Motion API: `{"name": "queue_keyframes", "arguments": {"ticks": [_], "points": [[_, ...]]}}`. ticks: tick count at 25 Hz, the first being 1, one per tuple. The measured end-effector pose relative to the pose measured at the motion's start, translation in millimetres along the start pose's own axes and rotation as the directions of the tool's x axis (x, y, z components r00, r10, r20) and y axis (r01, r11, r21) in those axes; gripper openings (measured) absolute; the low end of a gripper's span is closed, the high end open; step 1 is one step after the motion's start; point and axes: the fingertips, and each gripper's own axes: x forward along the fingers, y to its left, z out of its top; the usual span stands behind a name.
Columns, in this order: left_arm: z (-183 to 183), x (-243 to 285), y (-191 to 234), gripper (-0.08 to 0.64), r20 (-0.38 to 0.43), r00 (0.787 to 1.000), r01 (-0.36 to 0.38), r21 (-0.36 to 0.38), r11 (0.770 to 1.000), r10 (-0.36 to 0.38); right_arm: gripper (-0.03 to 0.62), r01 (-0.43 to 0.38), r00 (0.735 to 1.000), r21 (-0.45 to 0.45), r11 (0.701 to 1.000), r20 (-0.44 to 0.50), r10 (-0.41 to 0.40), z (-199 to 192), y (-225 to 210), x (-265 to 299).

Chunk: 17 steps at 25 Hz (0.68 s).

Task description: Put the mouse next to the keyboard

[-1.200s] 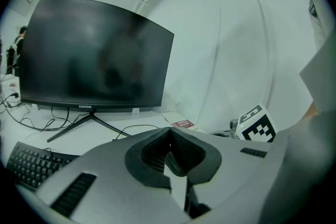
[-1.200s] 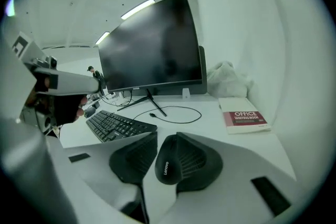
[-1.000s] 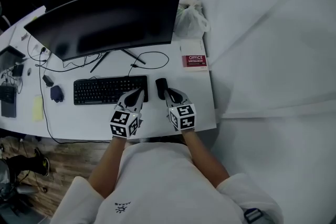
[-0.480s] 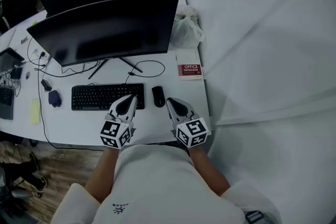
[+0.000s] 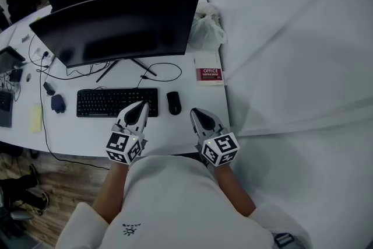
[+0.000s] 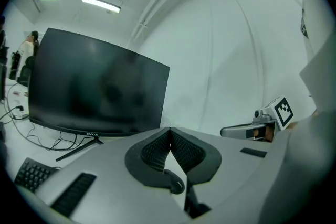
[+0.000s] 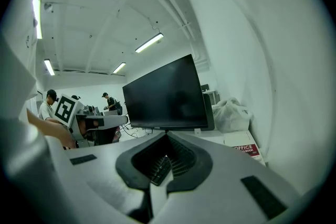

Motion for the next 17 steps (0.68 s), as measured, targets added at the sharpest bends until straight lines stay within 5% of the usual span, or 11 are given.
{"name": "queue_keyframes", "arguments": {"ticks": [4, 17], "points": [[-3.9, -0.9, -3.1, 0.011, -0.006, 1.0, 0.008, -0.044, 0.999, -0.009, 0.017, 0.009, 1.0, 0.014, 1.0, 0.006, -0.009, 0.0, 1.7, 0.5], [-4.3, 2.8, -10.7, 0.011, -0.003, 1.0, 0.014, -0.024, 1.0, -0.014, 0.017, 0.014, 1.0, 0.007, 1.0, 0.002, -0.014, -3.4, 1.0, 1.6]]}}
